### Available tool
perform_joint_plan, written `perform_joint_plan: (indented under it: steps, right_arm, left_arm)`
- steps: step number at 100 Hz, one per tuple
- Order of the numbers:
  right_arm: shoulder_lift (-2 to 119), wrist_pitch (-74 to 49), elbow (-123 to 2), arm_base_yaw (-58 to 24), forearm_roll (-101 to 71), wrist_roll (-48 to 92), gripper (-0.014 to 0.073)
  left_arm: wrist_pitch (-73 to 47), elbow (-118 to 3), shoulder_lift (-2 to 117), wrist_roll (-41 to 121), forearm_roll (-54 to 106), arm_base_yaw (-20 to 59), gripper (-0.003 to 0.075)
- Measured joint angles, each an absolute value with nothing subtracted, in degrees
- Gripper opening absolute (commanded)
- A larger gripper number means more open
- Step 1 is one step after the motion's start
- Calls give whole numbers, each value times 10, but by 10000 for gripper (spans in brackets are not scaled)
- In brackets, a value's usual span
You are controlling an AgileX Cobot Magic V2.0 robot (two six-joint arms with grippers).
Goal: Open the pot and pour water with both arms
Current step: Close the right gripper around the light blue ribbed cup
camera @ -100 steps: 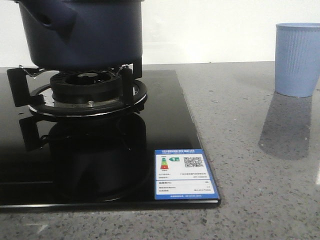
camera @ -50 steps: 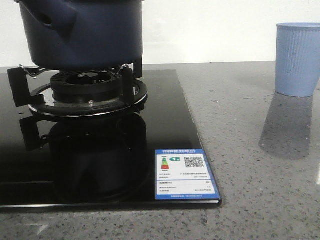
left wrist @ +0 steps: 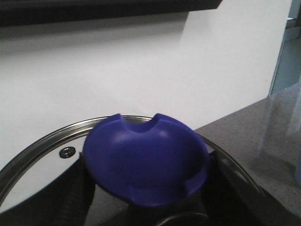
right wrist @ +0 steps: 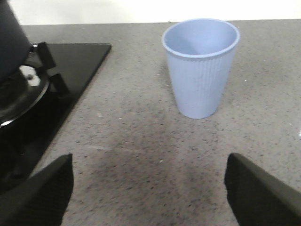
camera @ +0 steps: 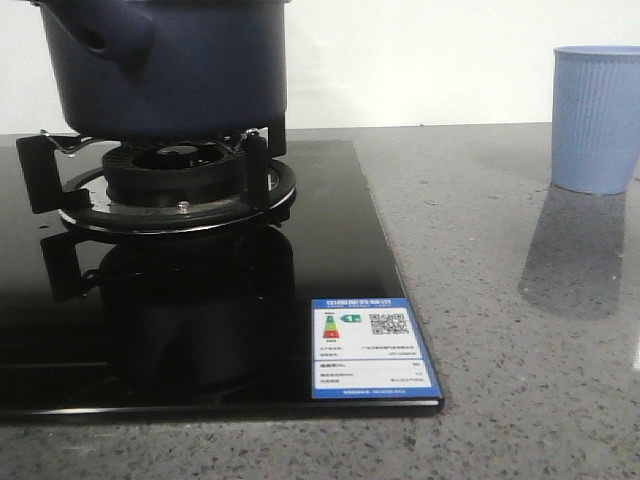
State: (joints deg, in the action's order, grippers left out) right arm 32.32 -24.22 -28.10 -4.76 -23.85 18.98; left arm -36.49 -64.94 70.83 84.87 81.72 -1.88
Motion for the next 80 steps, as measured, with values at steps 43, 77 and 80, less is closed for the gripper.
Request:
perform_joint_plan:
  steps: [43,77,80]
  right_arm:
    - [580,17,-281,-48,-235,190,570]
    - [685,77,-312,-86,-235,172,570]
    - [685,80,-315,-92,-235,172,570]
  left_arm:
    - [-365,-649,693,849,838,-37,371]
    - [-357,-649,693,849,842,-37,371]
    - [-355,-649,693,849,842,-37,371]
